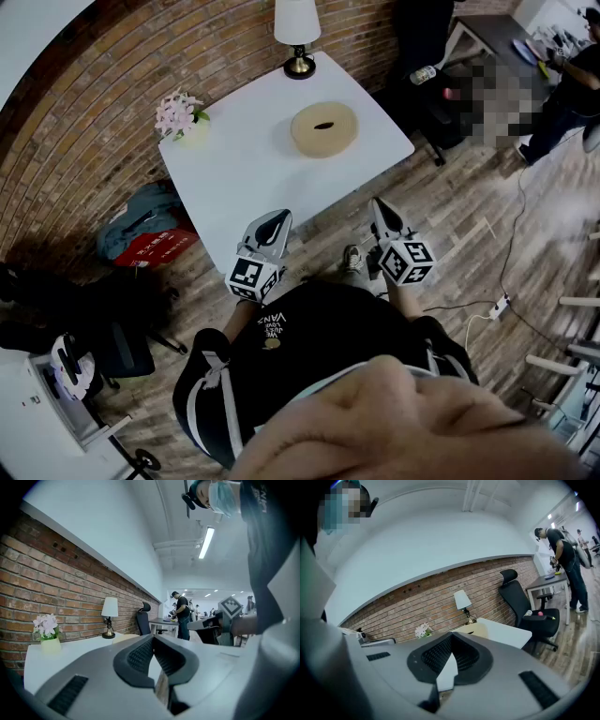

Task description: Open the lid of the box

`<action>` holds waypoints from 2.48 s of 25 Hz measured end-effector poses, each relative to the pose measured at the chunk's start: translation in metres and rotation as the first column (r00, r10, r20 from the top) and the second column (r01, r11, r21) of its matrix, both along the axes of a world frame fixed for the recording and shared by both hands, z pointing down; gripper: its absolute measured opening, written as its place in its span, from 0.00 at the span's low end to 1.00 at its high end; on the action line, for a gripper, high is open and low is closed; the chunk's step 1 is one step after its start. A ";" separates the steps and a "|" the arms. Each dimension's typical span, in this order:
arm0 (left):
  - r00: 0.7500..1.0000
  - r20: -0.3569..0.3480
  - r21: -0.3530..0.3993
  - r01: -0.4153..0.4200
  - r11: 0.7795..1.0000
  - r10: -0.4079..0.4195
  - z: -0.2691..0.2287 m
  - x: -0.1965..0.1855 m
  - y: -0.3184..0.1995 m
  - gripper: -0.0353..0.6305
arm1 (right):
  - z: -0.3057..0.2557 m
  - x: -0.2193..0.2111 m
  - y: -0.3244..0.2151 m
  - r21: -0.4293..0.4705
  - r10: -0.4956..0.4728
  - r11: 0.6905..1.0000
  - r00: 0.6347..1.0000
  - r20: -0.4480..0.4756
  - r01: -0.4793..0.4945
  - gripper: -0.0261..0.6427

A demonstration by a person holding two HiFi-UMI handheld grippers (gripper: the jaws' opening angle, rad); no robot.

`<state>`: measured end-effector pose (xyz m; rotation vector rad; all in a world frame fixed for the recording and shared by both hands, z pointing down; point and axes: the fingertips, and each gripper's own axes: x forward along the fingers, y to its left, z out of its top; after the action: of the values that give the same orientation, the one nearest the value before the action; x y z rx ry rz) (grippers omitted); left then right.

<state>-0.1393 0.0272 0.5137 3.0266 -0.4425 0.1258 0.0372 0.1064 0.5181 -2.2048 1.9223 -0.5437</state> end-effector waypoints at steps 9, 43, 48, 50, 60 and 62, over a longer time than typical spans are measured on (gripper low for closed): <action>1.000 0.011 -0.016 0.019 1.000 -0.019 0.002 0.019 -0.007 0.07 | 0.001 0.016 -0.012 -0.009 -0.034 0.999 0.999 0.011 0.034 0.04; 0.973 -0.009 -0.089 0.229 0.969 -0.230 0.021 0.167 -0.035 0.07 | 0.004 0.163 -0.068 0.004 -0.277 0.961 0.960 0.050 0.277 0.05; 0.968 0.012 -0.102 0.251 0.963 -0.251 0.030 0.168 -0.040 0.07 | 0.010 0.167 -0.078 -0.004 -0.296 0.955 0.953 0.064 0.297 0.05; 0.967 0.020 -0.102 0.255 0.961 -0.255 0.030 0.165 -0.047 0.07 | 0.010 0.164 -0.085 -0.002 -0.300 0.954 0.951 0.068 0.301 0.05; 0.972 0.041 -0.085 0.234 0.968 -0.232 0.021 0.143 -0.101 0.07 | -0.001 0.138 -0.139 0.011 -0.299 0.954 0.952 0.070 0.299 0.05; 0.974 0.049 -0.085 0.223 0.971 -0.220 0.022 0.138 -0.112 0.07 | -0.003 0.131 -0.150 0.014 -0.293 0.956 0.953 0.070 0.293 0.05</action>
<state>-0.0012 -0.0844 0.5352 2.8668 -0.7528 0.1851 0.1684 -0.0436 0.5152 -1.8781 2.2237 -0.6504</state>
